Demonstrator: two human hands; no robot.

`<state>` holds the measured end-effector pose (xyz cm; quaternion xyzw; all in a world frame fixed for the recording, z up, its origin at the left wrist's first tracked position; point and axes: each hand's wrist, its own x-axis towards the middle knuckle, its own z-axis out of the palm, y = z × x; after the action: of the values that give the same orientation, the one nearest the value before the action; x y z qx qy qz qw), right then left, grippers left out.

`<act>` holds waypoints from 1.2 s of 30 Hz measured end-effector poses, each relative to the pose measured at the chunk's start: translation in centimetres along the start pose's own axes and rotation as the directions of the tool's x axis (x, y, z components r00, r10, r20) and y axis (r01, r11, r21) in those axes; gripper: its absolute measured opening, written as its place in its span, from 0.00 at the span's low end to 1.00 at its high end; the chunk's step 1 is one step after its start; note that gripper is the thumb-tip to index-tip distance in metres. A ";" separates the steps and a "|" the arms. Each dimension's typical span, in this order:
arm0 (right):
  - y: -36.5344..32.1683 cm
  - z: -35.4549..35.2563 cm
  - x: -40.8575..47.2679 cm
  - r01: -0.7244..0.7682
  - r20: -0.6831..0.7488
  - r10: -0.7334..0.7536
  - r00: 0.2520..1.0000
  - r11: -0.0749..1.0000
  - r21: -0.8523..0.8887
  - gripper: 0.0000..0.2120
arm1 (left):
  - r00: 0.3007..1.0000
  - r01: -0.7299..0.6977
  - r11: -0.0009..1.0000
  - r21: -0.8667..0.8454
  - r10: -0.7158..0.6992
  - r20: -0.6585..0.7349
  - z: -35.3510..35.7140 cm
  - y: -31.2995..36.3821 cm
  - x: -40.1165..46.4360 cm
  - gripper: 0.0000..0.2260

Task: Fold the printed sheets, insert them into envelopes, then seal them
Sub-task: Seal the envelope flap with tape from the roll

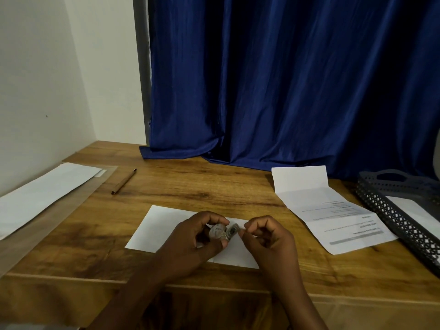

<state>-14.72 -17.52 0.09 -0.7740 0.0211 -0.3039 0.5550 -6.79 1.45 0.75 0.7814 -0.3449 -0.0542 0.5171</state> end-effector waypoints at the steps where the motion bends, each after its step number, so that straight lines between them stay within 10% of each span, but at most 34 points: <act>1: 0.1 0.0 0.0 0.016 0.013 -0.016 1.000 1.000 -0.017 0.09 | 1.000 -0.001 1.000 -0.001 0.001 0.001 0.0 0.0 0.0 0.15; 14: -0.8 0.3 -0.1 -0.031 0.158 0.037 0.987 0.999 -0.045 0.12 | 1.000 0.011 0.999 -0.053 -0.012 -0.014 0.0 0.0 0.1 0.21; 36: -0.3 -0.6 0.5 -0.157 -0.022 0.162 0.987 0.976 0.153 0.12 | 0.999 -0.005 1.000 -0.014 0.005 -0.039 0.0 -0.4 0.1 0.17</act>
<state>-14.75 -18.09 0.70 -0.7204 0.0696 -0.2723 0.6340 -6.55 1.48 0.45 0.7777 -0.3363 -0.0400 0.5296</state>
